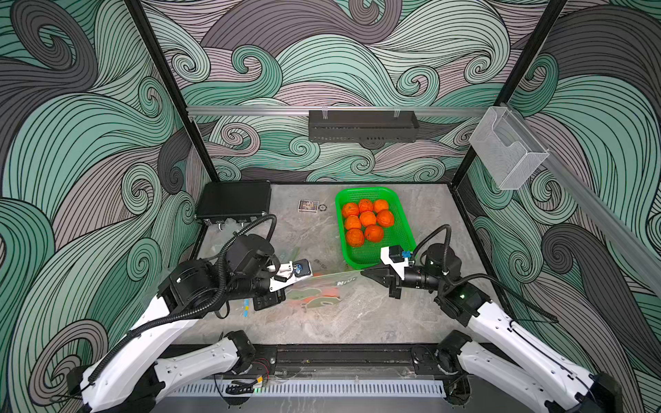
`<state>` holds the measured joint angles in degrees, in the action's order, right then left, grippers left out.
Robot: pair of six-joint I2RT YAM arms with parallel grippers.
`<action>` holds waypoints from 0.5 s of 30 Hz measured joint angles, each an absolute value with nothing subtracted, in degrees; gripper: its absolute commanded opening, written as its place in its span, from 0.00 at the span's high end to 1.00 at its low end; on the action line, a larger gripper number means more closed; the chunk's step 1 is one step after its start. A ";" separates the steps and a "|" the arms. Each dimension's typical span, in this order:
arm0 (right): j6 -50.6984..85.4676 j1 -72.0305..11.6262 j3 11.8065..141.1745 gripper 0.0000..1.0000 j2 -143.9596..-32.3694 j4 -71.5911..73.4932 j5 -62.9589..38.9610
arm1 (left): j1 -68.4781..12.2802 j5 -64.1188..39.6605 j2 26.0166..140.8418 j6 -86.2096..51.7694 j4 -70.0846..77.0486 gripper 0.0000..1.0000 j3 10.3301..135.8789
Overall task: Open the zip-top bag and take out the orange
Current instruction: Unzip the zipper on the zipper food storage bag.
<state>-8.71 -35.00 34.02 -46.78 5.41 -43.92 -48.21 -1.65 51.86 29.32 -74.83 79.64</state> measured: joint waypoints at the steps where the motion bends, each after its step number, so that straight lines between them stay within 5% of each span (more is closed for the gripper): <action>1: -8.71 -35.00 34.02 1.00 -46.78 5.41 -43.92 | -48.21 -1.63 51.83 29.32 -74.85 0.96 79.64; 2: -8.69 -35.00 34.02 1.00 -46.78 5.41 -43.92 | -48.21 -1.58 51.81 29.32 -74.87 0.91 79.64; 4: -8.67 -34.98 34.02 1.00 -46.78 5.45 -43.83 | -48.18 -1.28 51.68 29.43 -75.09 0.59 79.64; 6: -8.58 -34.11 34.02 1.00 -46.92 5.43 -43.62 | -48.18 -0.80 51.22 29.19 -76.44 0.40 79.35; 11: -9.47 -34.96 34.02 1.00 -47.66 6.15 -44.16 | -48.16 -5.13 52.29 29.26 -76.01 0.18 80.29; 15: -11.55 -36.75 34.02 1.00 -47.68 6.31 -44.73 | -48.16 -8.40 57.28 29.04 -73.84 0.18 88.25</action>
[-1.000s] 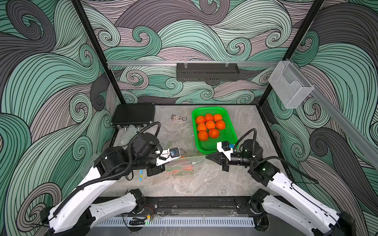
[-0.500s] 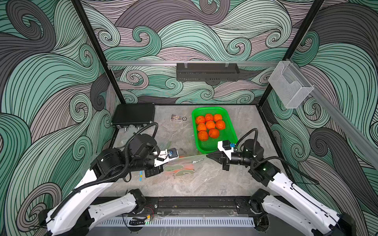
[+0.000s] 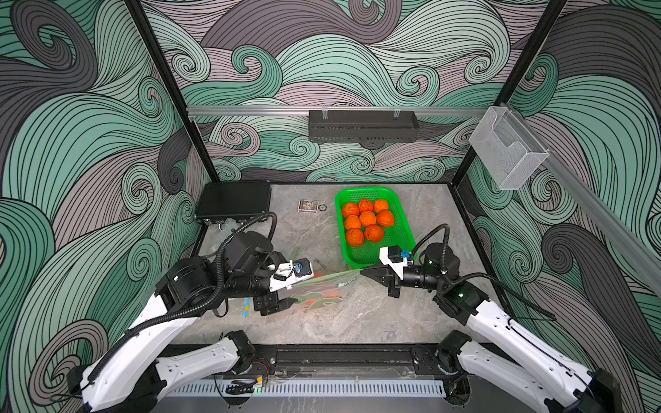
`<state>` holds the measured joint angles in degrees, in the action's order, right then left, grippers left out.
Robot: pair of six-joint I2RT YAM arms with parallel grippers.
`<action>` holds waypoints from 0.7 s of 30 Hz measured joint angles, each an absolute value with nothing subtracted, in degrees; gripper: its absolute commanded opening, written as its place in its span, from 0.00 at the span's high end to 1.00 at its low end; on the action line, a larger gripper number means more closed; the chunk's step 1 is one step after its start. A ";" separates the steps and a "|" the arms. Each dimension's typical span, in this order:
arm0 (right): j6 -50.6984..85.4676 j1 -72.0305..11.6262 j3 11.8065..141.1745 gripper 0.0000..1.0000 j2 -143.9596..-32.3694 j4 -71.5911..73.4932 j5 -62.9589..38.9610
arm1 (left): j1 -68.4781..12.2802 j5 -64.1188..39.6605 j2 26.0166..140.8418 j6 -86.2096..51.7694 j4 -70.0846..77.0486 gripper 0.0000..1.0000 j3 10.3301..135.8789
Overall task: Open the zip-top bag and take out the orange
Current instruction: Unzip the zipper on the zipper food storage bag, then open the zipper of the food storage bag at the center of the board.
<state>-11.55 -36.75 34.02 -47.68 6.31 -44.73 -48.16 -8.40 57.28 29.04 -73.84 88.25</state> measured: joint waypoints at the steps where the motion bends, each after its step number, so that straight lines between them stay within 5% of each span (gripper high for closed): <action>1: -11.88 -37.06 34.02 1.00 -47.68 6.31 -44.97 | -48.16 -9.43 59.11 28.82 -72.62 0.22 90.83; 5: -13.10 -37.45 34.02 1.00 -47.18 6.22 -45.08 | -48.16 -12.56 65.41 28.40 -71.07 0.38 95.88; 14: -13.32 -37.76 34.00 1.00 -46.50 6.22 -45.04 | -48.16 -16.71 70.54 27.24 -69.47 0.45 89.08; 21: -13.32 -37.78 33.82 1.00 -46.50 6.22 -45.01 | -48.16 -17.26 70.28 26.70 -68.88 0.61 87.42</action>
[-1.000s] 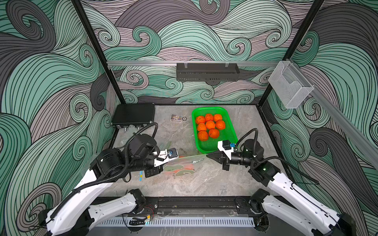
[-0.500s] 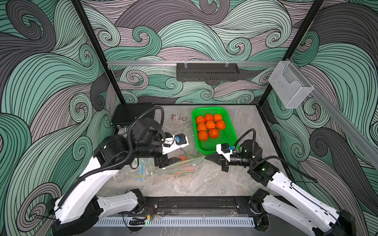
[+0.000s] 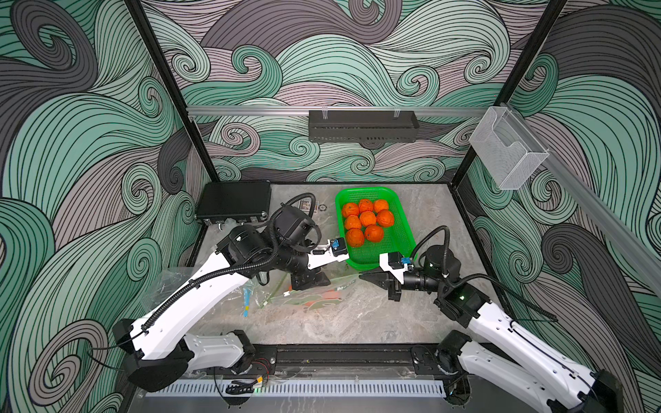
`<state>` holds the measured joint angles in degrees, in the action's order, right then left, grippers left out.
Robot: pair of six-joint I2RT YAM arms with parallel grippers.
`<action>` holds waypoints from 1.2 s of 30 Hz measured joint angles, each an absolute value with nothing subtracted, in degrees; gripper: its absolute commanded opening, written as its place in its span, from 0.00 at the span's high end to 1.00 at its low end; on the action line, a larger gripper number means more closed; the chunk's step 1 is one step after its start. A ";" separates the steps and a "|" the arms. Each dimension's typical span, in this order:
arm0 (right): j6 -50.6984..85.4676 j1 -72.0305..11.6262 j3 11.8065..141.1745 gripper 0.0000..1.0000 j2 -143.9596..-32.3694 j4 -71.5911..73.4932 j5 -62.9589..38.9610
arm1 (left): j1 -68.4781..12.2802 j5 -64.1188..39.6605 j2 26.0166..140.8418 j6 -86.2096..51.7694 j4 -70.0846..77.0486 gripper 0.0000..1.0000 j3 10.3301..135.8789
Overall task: Open the zip-top bag and take out the orange
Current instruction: Open the zipper of the food storage bag at the center of the board.
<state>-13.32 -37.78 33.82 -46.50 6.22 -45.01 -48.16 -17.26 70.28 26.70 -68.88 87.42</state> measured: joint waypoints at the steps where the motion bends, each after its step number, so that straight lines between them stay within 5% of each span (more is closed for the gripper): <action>1: -13.32 -37.78 33.76 1.00 -46.50 6.22 -45.01 | -48.16 -17.10 70.30 26.65 -68.84 0.65 87.02; 5: -13.32 -37.89 33.61 1.00 -46.50 6.20 -44.97 | -48.16 -16.67 70.83 26.50 -69.17 0.78 85.80; 8: -13.23 -38.00 33.61 0.97 -46.39 6.22 -44.91 | -48.16 -16.62 71.44 26.28 -69.36 1.00 85.14; 12: -10.70 -38.04 33.58 0.61 -46.37 6.31 -43.68 | -48.18 -12.47 71.22 24.82 -67.79 1.00 84.55; 19: -5.65 -38.02 33.63 0.36 -43.62 6.37 -36.23 | -46.15 10.46 68.79 19.20 -59.18 1.00 86.39; 27: -2.76 -38.02 33.63 0.35 -40.01 6.46 -29.34 | -45.39 26.70 71.11 18.17 -56.31 1.00 95.77; 33: 2.52 -38.02 33.85 0.46 -40.16 4.84 -27.07 | -45.58 10.87 64.60 10.26 -49.45 1.00 78.72; 36: 8.62 -38.02 34.74 0.65 -40.93 3.27 -25.06 | -45.74 2.70 64.27 4.84 -44.73 1.00 68.47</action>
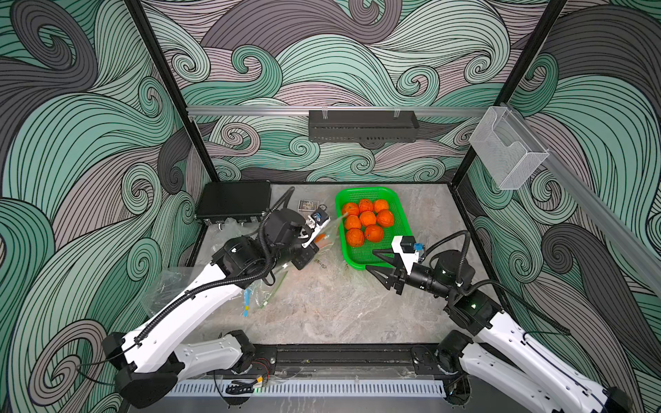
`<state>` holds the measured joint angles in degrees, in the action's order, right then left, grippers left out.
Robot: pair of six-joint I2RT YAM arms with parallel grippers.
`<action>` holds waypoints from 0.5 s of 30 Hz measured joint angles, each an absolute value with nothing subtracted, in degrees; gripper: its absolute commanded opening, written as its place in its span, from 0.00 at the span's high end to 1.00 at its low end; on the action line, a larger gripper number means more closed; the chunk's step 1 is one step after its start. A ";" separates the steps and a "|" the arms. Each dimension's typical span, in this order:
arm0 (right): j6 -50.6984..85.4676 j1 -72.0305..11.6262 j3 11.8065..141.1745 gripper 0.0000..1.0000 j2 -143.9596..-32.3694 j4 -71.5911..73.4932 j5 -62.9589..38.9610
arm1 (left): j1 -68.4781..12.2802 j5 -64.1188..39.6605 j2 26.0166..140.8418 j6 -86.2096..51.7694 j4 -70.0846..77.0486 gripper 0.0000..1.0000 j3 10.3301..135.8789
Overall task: Open the zip-top bag and take out the orange
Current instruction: Open the zipper of the food storage bag at the center of the board.
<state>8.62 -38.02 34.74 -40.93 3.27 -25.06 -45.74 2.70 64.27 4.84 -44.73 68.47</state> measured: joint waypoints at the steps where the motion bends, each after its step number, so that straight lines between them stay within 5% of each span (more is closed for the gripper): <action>1: 11.68 -38.02 34.98 0.68 -41.23 3.05 -24.01 | -45.84 -0.01 65.06 2.55 -42.92 1.00 65.34; 7: 26.74 -40.95 36.38 0.89 -45.52 2.31 -22.20 | -46.30 -10.26 67.94 -7.09 -34.52 1.00 57.08; 15: 33.50 -47.79 40.82 0.95 -52.31 1.32 -19.99 | -47.00 -15.14 68.29 -11.31 -29.89 1.00 57.34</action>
<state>33.50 -47.79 40.82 -52.31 1.32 -19.99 -47.00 -15.14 68.29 -11.31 -29.89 57.34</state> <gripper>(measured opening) 0.058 0.048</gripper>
